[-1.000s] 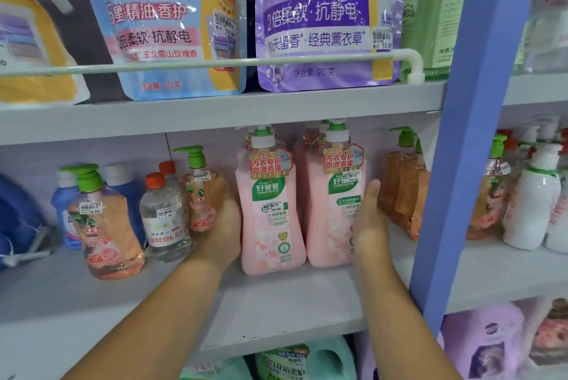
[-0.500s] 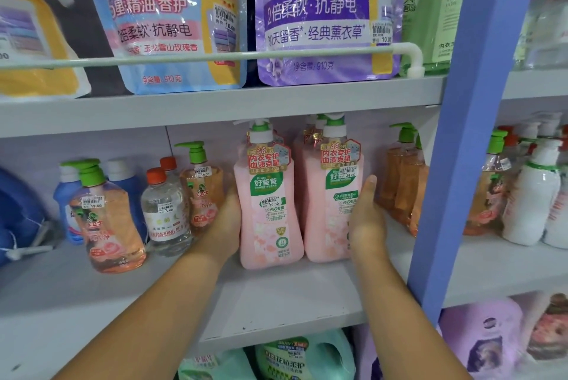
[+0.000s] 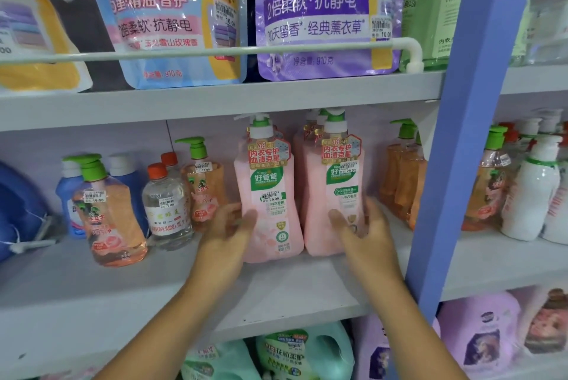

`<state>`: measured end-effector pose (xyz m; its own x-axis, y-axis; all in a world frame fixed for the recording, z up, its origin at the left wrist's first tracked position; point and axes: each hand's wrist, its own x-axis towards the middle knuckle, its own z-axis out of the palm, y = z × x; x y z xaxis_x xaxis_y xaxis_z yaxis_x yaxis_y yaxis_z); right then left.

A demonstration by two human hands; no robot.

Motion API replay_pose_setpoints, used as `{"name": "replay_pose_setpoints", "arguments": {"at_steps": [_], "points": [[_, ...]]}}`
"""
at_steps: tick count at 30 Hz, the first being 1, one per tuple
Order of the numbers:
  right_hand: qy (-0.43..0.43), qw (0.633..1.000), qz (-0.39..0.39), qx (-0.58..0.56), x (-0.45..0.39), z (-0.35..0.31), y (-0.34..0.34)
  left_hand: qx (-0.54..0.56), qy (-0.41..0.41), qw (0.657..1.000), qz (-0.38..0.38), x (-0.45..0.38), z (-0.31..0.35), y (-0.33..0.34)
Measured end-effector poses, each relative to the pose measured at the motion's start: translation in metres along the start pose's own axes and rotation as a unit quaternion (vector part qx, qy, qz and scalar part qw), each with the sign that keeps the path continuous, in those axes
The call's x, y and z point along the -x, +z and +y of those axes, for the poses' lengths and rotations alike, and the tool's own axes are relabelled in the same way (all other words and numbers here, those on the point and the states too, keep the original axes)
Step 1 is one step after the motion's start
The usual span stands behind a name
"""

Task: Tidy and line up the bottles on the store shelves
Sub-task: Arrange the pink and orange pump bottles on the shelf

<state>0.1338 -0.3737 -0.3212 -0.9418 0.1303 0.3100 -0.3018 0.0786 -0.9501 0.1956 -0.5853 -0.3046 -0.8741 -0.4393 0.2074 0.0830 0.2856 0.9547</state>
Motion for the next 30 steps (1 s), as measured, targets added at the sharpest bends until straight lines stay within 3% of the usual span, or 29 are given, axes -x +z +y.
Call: {"name": "replay_pose_setpoints", "arguments": {"at_steps": [2, 3, 21, 30], "points": [[-0.015, 0.997, -0.029, 0.076, 0.001, 0.008, 0.003, -0.122, 0.054, 0.989, -0.056, 0.012, -0.008, -0.005], [-0.012, 0.994, -0.036, 0.102, 0.001, 0.01, 0.005, -0.131, 0.064, 0.987, -0.061, 0.01, -0.014, -0.005], [-0.025, 0.996, -0.066, 0.051, -0.015, 0.024, 0.015, -0.076, 0.054, 0.994, -0.063, -0.002, -0.036, -0.008], [-0.038, 0.995, -0.032, 0.082, -0.01, 0.02, 0.009, -0.098, 0.058, 0.993, -0.042, 0.001, -0.031, -0.002]]}}
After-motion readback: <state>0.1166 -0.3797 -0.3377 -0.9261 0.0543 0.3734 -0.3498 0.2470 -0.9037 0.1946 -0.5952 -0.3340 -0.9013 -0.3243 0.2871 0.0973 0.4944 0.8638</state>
